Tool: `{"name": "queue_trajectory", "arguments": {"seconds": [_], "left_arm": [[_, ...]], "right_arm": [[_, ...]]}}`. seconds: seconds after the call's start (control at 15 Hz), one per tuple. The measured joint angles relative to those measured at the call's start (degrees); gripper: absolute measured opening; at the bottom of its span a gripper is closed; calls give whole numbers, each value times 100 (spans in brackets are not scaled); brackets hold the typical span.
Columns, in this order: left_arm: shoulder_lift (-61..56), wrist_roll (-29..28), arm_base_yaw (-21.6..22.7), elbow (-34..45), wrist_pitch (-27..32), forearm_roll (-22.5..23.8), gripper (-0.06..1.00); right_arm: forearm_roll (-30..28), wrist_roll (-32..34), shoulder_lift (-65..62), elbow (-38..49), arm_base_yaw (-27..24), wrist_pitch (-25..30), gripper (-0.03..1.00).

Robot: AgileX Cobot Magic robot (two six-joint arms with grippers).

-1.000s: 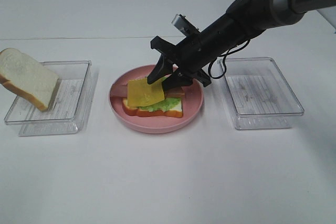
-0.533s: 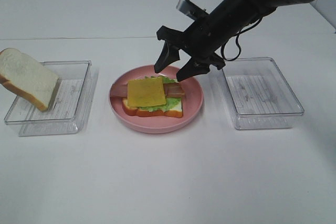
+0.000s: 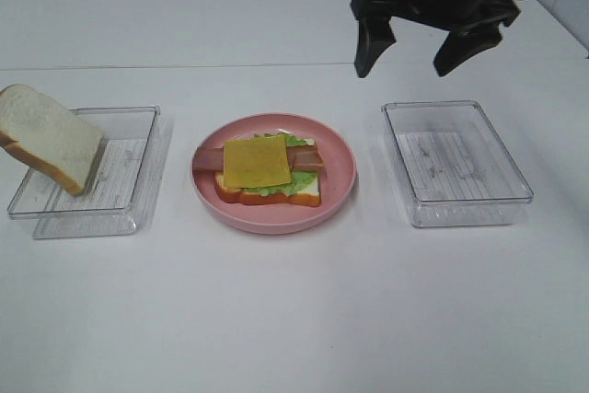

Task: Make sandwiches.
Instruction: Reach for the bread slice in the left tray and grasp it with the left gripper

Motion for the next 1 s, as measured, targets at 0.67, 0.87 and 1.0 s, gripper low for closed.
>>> {"name": "queue_trajectory", "arguments": {"seconds": [0.67,0.87,1.0], "left_arm": [[0,0,0,0,0,0,99],[0,0,0,0,0,0,99],[0,0,0,0,0,0,99]], "right_arm": [[-418,-115,-229,201,-1650,1060,92],[-424,-115,-1180,1490,-1650,859,92],[-424,-115,-1902,2206,-1650,699,91]]}}
